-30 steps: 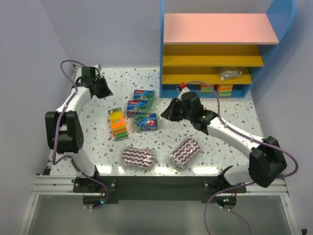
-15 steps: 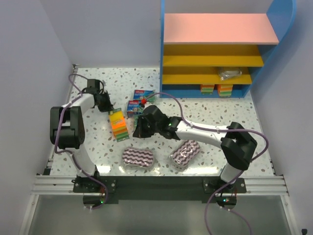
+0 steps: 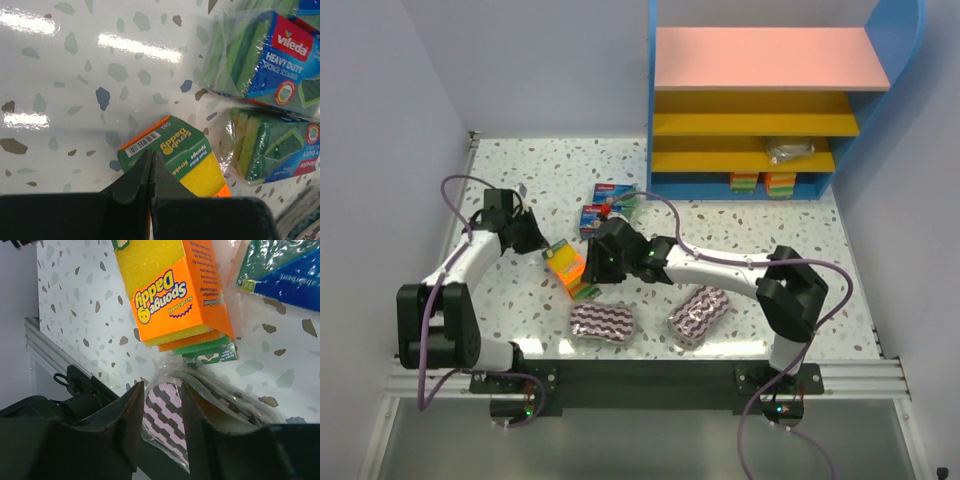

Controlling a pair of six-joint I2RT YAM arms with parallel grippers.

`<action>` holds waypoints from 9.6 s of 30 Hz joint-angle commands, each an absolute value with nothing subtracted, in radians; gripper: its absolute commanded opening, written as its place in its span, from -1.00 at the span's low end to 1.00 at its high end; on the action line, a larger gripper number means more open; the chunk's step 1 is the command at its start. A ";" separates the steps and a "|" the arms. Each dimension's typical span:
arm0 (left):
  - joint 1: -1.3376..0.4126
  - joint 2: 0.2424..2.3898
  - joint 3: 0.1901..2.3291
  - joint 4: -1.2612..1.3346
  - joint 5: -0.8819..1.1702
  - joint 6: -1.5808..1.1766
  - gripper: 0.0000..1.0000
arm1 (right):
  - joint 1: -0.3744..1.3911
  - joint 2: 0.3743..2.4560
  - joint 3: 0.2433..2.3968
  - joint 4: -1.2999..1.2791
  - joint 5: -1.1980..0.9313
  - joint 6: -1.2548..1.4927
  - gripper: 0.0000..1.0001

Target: Place and organize the cleaning sponges onto the shelf

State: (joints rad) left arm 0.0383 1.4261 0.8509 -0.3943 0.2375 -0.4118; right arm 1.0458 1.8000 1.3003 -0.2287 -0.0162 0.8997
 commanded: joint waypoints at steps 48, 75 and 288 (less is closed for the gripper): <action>0.044 1.166 1.024 -0.711 0.112 -0.492 -1.00 | 1.123 1.907 1.338 -0.060 0.264 1.298 -1.00; 0.035 1.173 1.170 -0.732 0.113 -0.529 -0.94 | 0.703 1.026 0.961 -0.386 0.023 1.088 -1.00; -0.077 1.095 0.844 -0.532 0.515 -0.549 -0.93 | 0.754 1.037 0.740 -0.703 -0.055 1.074 0.62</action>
